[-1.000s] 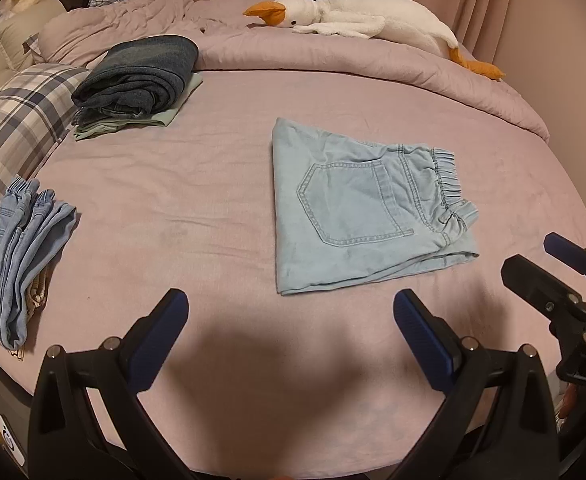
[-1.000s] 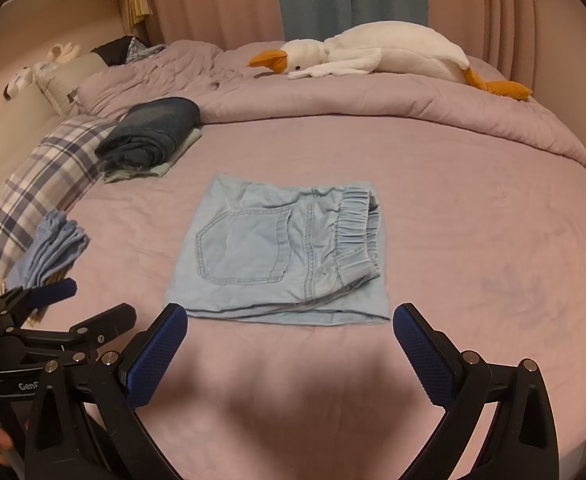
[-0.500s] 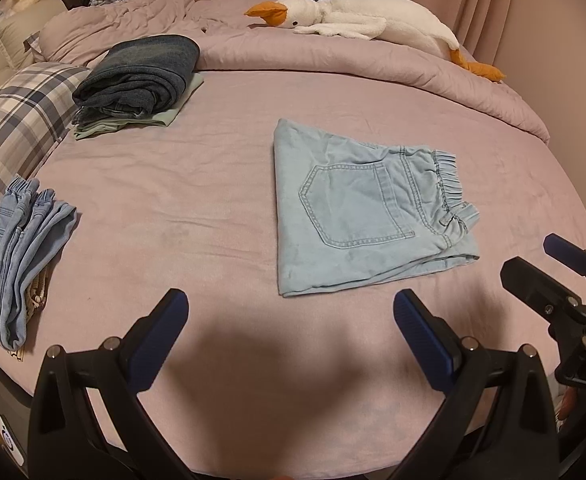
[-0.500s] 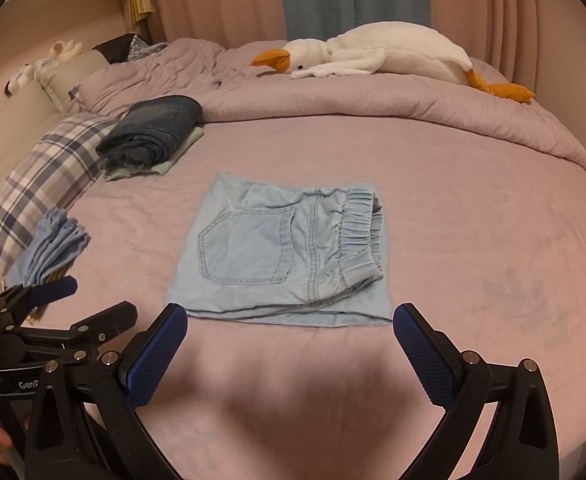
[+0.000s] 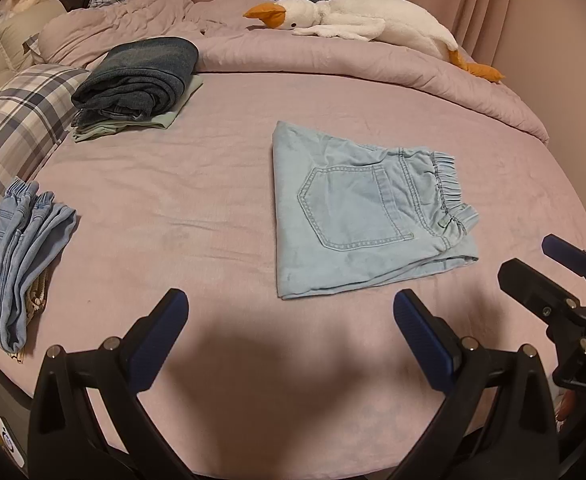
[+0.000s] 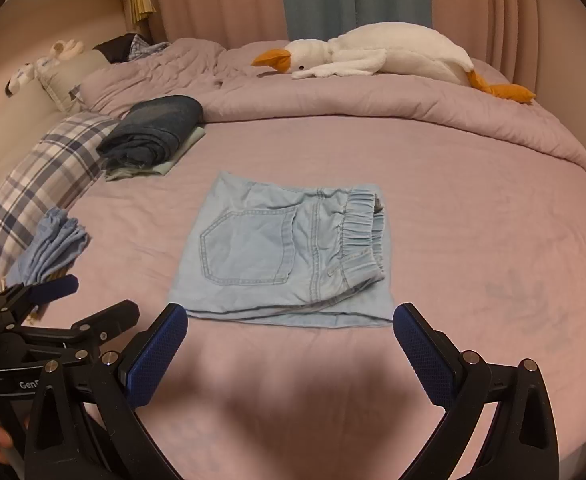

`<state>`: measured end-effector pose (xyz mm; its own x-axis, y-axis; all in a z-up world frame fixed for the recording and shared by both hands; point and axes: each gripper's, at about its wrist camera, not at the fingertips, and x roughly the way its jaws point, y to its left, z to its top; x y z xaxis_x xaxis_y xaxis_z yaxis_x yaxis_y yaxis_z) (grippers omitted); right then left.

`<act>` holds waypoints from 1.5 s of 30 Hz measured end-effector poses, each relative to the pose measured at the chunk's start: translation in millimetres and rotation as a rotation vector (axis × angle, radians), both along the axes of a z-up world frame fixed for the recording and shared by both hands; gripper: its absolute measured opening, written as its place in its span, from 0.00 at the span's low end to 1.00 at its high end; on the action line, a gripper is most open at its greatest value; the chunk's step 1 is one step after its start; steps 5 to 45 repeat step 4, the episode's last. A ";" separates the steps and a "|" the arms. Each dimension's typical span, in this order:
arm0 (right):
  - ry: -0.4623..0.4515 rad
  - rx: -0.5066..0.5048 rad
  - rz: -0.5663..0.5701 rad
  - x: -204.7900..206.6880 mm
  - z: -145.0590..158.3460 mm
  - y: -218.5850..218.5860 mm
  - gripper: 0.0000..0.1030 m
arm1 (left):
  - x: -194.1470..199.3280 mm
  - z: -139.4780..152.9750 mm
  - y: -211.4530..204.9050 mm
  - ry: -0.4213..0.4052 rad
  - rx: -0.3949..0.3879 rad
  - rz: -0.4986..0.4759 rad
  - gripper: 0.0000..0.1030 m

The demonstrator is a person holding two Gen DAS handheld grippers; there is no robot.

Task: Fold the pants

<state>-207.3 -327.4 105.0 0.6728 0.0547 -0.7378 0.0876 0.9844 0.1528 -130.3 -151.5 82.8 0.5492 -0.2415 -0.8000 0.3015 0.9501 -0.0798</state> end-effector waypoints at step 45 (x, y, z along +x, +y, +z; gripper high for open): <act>-0.001 0.001 0.001 -0.5 0.2 -0.5 0.99 | -1.1 0.6 -1.4 0.000 -0.001 -0.003 0.99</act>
